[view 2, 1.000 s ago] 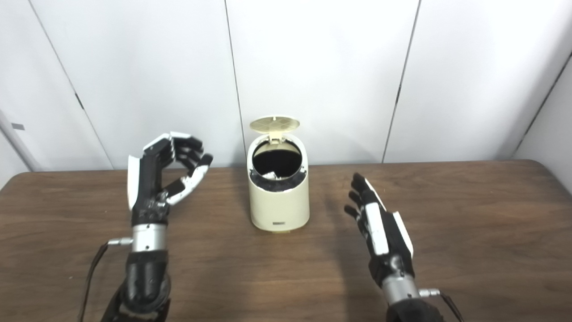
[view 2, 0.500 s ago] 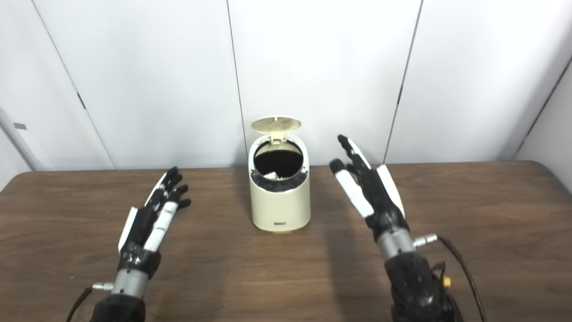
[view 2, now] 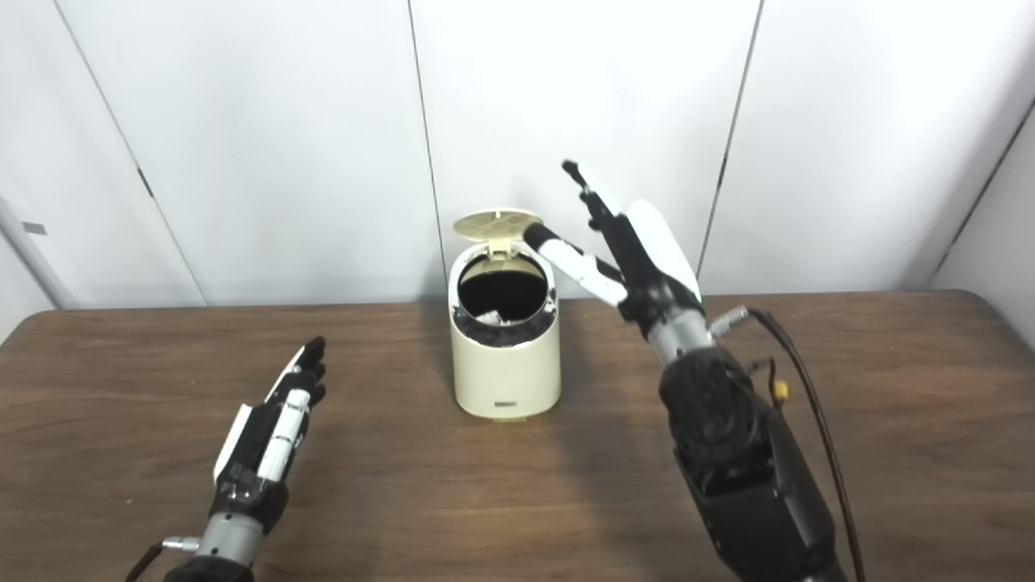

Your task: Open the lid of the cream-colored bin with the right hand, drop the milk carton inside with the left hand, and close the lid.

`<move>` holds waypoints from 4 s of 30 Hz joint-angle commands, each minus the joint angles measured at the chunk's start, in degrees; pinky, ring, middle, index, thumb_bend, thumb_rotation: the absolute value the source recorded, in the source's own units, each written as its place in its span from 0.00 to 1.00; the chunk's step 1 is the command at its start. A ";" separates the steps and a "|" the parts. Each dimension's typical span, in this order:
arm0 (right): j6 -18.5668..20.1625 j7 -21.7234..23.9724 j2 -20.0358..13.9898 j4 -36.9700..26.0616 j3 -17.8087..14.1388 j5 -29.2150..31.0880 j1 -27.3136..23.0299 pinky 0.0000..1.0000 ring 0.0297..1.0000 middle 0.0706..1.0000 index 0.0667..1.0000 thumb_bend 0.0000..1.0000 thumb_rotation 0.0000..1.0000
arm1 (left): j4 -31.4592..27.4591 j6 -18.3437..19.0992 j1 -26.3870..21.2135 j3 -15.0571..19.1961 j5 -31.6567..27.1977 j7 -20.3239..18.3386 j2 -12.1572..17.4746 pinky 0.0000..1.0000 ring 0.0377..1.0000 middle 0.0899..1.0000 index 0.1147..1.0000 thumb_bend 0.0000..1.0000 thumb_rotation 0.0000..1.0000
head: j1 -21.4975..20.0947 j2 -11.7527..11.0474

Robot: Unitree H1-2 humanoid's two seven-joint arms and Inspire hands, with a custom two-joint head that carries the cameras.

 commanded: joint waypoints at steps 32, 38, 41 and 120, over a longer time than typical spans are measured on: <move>-4.32 14.95 -7.73 4.17 13.00 -21.92 -12.03 1.00 1.00 0.86 0.81 0.66 0.97 | -1.14 -1.06 -0.12 0.52 2.66 0.83 -3.96 1.00 1.00 1.00 1.00 0.60 0.88 | 1.50 -1.19; -6.45 16.88 -9.08 1.42 12.69 -23.92 -10.74 0.96 0.95 0.82 0.78 0.65 0.93 | -0.94 -0.89 -0.17 0.52 3.38 1.10 -4.24 1.00 1.00 1.00 1.00 0.58 0.89 | 1.70 -1.44; -6.70 18.73 -9.36 -0.78 12.67 -25.09 -10.06 0.95 0.94 0.81 0.77 0.66 0.93 | -0.96 -0.71 -0.19 0.49 3.66 1.19 -4.42 1.00 1.00 1.00 1.00 0.59 0.89 | 1.79 -1.46; -16.24 17.20 -6.05 -2.74 8.64 -30.91 2.39 1.00 1.00 0.99 0.67 0.60 0.97 | -7.19 4.93 0.75 -0.59 5.58 -0.19 -4.07 1.00 1.00 1.00 1.00 0.67 0.88 | 3.50 3.36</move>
